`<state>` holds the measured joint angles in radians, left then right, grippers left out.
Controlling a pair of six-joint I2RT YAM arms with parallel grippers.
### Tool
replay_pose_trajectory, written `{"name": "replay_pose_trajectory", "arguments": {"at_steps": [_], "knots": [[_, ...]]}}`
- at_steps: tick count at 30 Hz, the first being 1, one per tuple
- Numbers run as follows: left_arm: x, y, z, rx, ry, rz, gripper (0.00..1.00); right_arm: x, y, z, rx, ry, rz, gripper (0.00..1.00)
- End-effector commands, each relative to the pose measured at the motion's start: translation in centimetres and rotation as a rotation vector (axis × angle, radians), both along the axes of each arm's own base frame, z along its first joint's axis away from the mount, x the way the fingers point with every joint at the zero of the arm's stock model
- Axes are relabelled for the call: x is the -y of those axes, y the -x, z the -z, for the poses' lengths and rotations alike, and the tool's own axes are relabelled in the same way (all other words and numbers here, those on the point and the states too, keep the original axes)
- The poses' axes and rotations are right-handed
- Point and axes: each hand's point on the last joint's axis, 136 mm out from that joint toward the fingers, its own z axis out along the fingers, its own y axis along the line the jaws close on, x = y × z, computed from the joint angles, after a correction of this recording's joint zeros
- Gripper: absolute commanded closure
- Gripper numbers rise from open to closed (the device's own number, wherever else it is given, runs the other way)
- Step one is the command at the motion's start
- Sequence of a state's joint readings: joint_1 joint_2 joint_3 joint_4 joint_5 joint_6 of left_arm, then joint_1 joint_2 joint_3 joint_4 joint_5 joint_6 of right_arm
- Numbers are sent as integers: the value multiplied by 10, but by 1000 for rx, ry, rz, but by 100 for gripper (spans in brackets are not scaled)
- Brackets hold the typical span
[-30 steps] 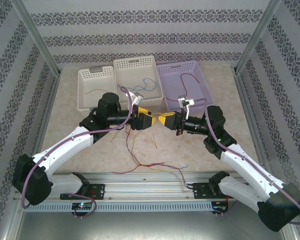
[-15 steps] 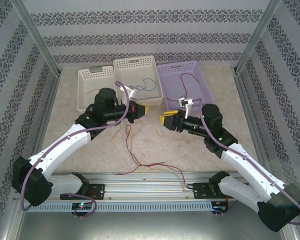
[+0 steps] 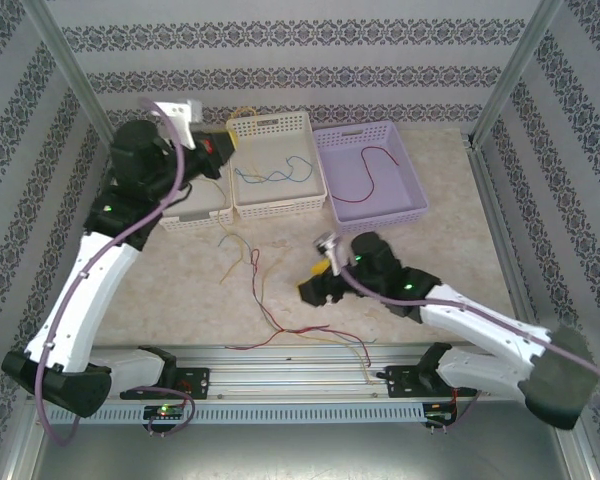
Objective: Untangle the cables
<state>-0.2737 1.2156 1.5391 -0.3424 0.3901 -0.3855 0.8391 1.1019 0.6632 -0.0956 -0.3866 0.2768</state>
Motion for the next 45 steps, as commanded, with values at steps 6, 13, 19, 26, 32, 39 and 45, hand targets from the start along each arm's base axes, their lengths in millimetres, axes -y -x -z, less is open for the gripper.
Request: {"name": "replay_pose_trajectory", "arguments": {"at_steps": [6, 13, 19, 26, 32, 39, 45], "knots": [[-73, -10, -47, 39, -102, -277, 100, -23, 15, 43, 96, 227, -97, 25], [-109, 8, -126, 251, -157, -467, 100, -20, 15, 68, 102, 319, -70, 27], [-112, -6, -147, 306, -166, -498, 100, -20, 16, 60, 93, 274, -63, 26], [-125, -60, -114, 233, -242, -559, 100, -19, 26, 37, 92, 204, -83, 27], [-153, -102, -67, 133, -260, -634, 100, -13, 34, 13, 106, 128, -79, 26], [-165, -133, 5, 40, -293, -658, 100, -4, 40, 5, 106, 88, -67, 26], [-172, -154, 90, -92, -303, -664, 100, 0, 43, 8, 93, 78, -57, 26]]}}
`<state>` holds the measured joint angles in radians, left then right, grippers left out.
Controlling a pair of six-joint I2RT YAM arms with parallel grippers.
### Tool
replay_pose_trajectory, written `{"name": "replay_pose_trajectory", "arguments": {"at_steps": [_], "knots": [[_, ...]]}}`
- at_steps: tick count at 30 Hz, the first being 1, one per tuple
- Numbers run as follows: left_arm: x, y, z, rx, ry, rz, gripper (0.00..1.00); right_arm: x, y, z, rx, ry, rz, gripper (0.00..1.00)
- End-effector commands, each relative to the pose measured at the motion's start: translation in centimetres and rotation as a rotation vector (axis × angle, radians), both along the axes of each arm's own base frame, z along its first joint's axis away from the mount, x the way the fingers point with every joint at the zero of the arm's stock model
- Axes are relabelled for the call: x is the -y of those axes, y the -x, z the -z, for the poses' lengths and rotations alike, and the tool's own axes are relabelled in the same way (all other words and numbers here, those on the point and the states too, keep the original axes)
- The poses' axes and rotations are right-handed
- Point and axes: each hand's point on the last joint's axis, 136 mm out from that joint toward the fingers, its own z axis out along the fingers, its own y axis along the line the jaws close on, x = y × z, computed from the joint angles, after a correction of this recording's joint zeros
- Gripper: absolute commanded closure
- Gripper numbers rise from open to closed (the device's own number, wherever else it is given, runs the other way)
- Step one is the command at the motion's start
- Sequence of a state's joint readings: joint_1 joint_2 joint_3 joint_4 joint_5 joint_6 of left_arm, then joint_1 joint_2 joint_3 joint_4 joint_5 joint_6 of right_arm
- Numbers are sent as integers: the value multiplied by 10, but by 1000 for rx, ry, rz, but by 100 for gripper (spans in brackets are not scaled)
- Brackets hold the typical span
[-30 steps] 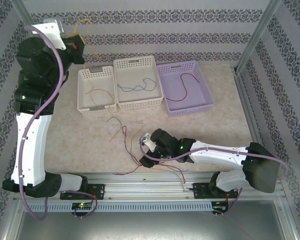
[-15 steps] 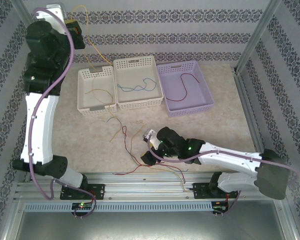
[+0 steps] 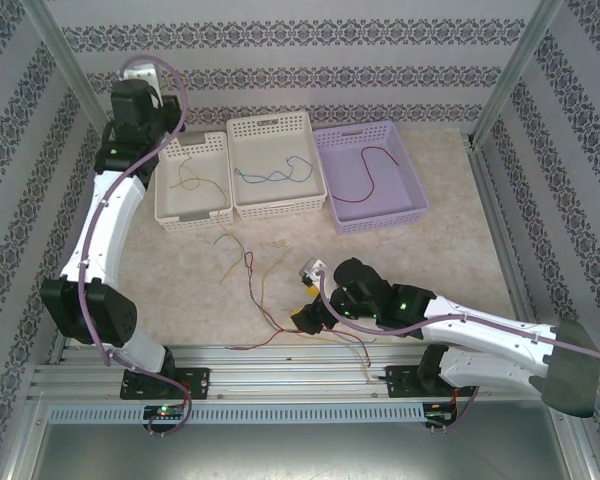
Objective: Untangle the cables
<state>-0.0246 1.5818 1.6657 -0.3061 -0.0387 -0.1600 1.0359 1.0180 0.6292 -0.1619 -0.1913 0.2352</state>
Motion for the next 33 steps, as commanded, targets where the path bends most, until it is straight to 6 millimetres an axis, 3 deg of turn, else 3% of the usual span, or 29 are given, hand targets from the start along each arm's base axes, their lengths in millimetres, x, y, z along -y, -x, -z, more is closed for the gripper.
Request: {"name": "replay_pose_trajectory", "arguments": {"at_steps": [1, 7, 10, 12, 15, 24, 28, 33], "knots": [[-13, -11, 18, 24, 16, -50, 100, 3, 4, 2, -26, -15, 5, 26], [-13, -21, 105, -141, 93, -71, 100, -1, 5, 1, -42, -32, 4, 26], [-8, -23, 134, -210, 166, -66, 87, -2, 7, -1, -41, -37, 2, 26], [-5, -23, 144, -241, 194, -62, 73, -1, 7, -2, -38, -40, 6, 25], [1, -21, 143, -253, 227, -42, 52, 1, 9, 0, -40, -44, 12, 25], [17, 4, 107, -304, 302, -12, 3, 8, 9, -4, -28, -57, 29, 24], [20, 24, 105, -371, 262, -52, 0, 11, 11, -5, -24, -70, 35, 23], [17, 50, 126, -474, 281, -111, 0, 12, 12, -8, -25, -78, 33, 23]]}}
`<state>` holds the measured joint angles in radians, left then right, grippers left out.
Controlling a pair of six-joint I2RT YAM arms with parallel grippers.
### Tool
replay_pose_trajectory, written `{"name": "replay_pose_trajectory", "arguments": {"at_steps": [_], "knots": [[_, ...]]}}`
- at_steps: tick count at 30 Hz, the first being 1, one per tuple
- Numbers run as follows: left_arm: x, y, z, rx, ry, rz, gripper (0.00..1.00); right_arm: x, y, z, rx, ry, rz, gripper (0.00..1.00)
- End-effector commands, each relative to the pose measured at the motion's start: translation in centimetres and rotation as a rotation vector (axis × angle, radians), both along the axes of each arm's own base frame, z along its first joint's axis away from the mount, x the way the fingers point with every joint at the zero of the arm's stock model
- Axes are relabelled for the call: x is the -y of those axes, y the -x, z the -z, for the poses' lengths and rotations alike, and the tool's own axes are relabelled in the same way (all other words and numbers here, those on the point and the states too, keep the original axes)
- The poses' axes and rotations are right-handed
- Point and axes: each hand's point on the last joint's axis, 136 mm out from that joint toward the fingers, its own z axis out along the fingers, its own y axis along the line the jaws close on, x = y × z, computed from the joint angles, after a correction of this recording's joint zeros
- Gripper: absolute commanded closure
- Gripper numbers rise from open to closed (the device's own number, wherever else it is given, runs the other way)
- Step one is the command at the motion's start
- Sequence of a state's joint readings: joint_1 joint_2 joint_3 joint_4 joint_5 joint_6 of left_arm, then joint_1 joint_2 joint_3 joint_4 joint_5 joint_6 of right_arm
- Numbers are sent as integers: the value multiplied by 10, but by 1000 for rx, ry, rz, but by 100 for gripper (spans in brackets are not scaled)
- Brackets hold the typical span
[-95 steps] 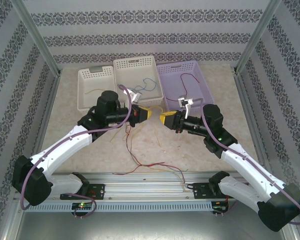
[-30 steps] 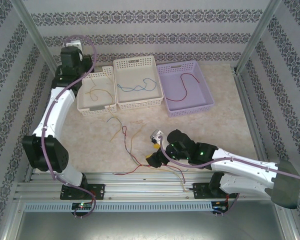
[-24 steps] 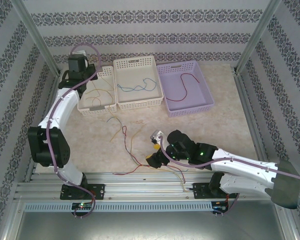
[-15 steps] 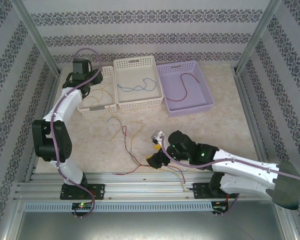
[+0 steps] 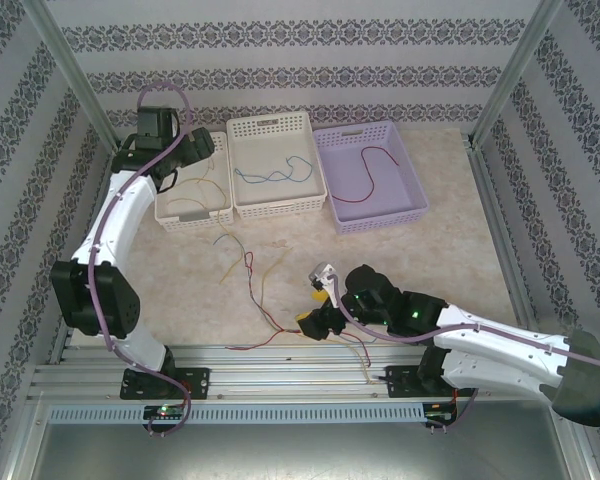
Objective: Untangle the cables
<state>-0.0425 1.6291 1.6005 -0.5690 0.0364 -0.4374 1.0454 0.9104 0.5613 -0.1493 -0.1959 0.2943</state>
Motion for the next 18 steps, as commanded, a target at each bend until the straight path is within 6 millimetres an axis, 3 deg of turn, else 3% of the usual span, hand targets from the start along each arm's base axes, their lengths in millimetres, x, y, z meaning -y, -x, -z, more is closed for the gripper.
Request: {"name": "replay_pose_trajectory", "arguments": {"at_steps": [1, 5, 9, 15, 18], "knots": [[3, 34, 19, -133, 27, -38, 0, 1, 2, -3, -4, -16, 11, 23], [30, 66, 39, -135, 64, 6, 0, 5, 2, -2, 0, -24, 27, 23], [51, 94, 84, -206, 43, 22, 0, 6, 1, -3, 3, -30, 34, 22], [77, 106, 132, -265, 25, 58, 1, 4, 2, -4, 4, -27, 25, 22], [80, 104, 150, -293, -11, 56, 6, 5, 2, -4, 5, -34, 29, 23]]}}
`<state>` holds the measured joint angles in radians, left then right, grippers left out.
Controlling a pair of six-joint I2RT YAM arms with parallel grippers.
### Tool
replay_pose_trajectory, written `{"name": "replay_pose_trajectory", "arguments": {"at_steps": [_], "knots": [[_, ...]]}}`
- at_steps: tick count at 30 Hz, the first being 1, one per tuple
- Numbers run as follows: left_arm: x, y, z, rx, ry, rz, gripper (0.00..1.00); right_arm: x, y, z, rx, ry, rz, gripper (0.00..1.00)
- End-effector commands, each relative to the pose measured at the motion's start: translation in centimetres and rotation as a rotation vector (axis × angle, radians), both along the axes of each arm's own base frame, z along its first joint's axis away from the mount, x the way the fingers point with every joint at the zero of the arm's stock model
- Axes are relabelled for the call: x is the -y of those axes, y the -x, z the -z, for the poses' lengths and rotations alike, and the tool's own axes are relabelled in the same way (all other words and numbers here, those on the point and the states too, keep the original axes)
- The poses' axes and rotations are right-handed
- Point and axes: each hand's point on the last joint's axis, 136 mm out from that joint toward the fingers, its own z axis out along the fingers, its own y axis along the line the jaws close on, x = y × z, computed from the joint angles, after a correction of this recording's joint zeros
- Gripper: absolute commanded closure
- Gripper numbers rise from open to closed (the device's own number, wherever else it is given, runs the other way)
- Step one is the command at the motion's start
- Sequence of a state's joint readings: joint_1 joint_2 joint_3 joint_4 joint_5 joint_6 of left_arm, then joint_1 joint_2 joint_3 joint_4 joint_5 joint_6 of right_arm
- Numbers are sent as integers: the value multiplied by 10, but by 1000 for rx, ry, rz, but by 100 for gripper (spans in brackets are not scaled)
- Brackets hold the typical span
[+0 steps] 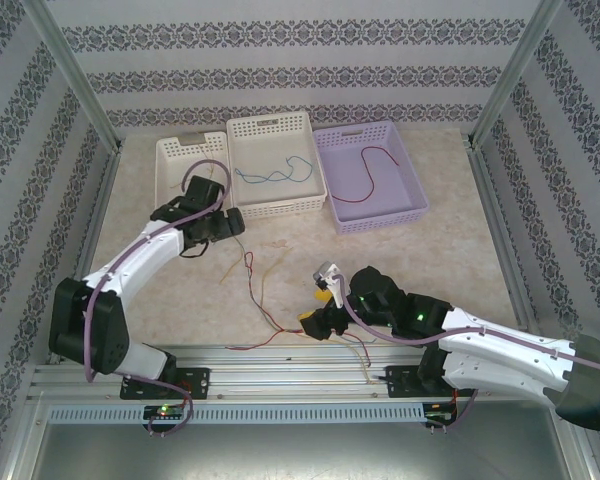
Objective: Untangle the cables
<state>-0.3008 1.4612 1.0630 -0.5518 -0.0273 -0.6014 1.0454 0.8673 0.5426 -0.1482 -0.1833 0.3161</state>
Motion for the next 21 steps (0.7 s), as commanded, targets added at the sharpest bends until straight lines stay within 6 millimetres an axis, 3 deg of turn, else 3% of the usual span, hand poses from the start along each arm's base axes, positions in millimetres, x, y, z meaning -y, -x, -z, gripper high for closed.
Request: {"name": "replay_pose_trajectory", "arguments": {"at_steps": [1, 3, 8, 12, 21], "knots": [[1, -16, 6, 48, -29, -36, 10, 1, 1, 0, 5, -10, 9, 23], [0, -21, 14, 49, -44, -39, 18, 2, 2, 0, 3, -7, 8, 23], [0, -34, 35, 26, -72, -51, 49, 4, 3, 0, 6, -3, 7, 23], [0, -45, 39, 52, -75, -64, 58, 4, 3, 0, 5, -2, 7, 23], [-9, -60, 44, 47, -123, -83, 100, 6, 4, -1, 4, -14, 12, 24]]}}
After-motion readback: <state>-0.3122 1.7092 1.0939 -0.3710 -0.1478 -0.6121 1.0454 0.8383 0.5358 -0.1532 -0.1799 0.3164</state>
